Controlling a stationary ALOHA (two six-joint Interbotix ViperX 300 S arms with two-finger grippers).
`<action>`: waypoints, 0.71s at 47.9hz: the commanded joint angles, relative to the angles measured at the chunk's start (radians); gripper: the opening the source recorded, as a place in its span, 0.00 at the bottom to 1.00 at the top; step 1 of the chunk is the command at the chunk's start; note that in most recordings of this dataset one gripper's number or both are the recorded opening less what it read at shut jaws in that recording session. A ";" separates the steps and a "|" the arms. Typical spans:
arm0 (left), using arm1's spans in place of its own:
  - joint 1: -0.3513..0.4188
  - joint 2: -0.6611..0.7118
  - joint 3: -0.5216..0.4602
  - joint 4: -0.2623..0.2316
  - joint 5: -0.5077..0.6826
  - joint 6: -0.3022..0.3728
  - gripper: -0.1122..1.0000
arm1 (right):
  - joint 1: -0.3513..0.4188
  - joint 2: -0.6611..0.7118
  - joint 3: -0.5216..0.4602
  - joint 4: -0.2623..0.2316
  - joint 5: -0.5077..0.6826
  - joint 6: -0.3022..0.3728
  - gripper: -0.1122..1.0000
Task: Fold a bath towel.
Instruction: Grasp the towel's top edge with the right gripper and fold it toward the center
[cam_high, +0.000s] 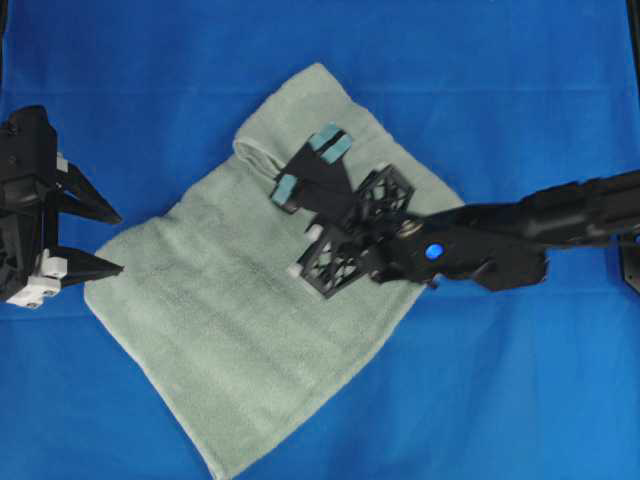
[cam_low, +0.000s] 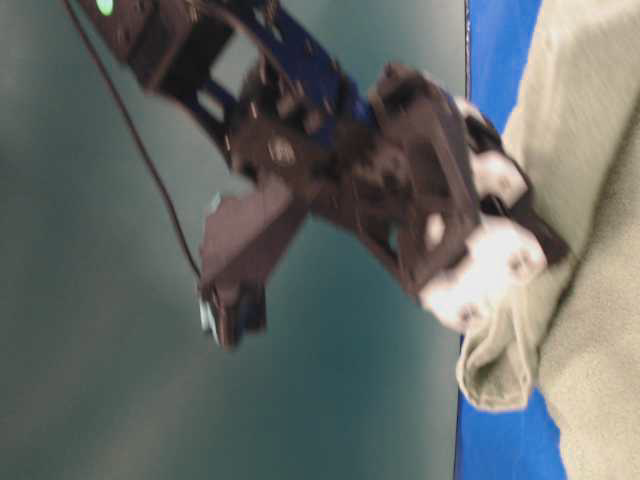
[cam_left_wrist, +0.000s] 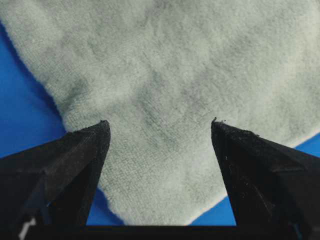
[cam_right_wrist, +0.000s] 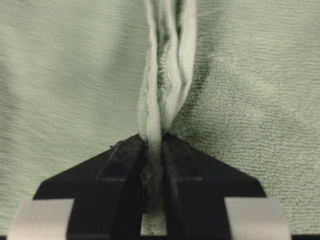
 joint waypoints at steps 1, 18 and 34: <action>-0.011 0.005 -0.009 0.000 -0.009 0.000 0.79 | 0.023 0.011 -0.061 -0.003 0.035 0.021 0.20; -0.015 0.005 -0.009 -0.002 -0.012 0.003 0.79 | 0.040 0.021 -0.037 -0.005 -0.020 0.064 0.20; -0.015 0.009 -0.009 0.002 -0.023 0.017 0.79 | 0.037 0.018 -0.009 -0.003 -0.035 0.071 0.26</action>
